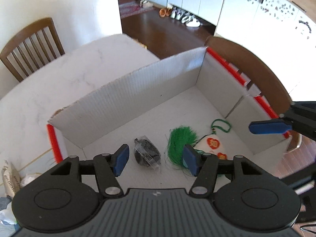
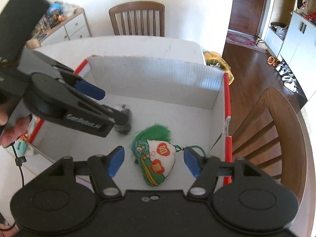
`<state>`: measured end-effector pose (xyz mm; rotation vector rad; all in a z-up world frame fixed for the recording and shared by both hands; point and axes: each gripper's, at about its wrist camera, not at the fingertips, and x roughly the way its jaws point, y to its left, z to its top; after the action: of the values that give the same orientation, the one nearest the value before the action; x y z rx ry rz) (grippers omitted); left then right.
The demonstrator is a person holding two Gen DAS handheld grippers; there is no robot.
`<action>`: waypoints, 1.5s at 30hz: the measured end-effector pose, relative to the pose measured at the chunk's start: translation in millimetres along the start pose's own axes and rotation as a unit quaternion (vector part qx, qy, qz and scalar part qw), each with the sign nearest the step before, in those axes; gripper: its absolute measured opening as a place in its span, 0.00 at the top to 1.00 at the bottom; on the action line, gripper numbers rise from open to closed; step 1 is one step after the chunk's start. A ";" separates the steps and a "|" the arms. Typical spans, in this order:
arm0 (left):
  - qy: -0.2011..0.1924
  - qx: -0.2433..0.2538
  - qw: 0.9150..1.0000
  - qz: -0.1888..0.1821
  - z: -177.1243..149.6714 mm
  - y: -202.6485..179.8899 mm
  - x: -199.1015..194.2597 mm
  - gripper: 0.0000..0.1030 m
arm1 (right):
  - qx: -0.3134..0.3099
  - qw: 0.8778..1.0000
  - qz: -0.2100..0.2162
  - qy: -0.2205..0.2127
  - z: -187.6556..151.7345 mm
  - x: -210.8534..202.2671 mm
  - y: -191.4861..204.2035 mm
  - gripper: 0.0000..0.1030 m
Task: Organize objects
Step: 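Withdraw both tools from the shoebox back over the table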
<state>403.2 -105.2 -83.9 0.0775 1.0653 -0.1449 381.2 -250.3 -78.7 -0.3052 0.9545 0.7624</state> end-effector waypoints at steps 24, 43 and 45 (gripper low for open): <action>-0.129 -0.009 0.992 0.004 -74.5 37.7 -112.8 0.23 | 0.032 0.996 0.003 -0.083 -3.5 -61.1 63.7 0.10; -0.187 -0.068 0.980 0.000 -136.1 116.8 -145.8 0.04 | 0.104 0.988 0.009 -0.114 -5.1 -55.4 143.5 0.04; -0.194 -0.078 0.978 0.001 -142.4 127.2 -148.2 0.02 | 0.106 0.988 0.006 -0.114 -5.1 -53.3 153.0 0.04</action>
<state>229.3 51.4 -23.7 -0.0904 0.6828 -0.0699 251.8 -169.1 -24.3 -0.0250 0.8119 0.6844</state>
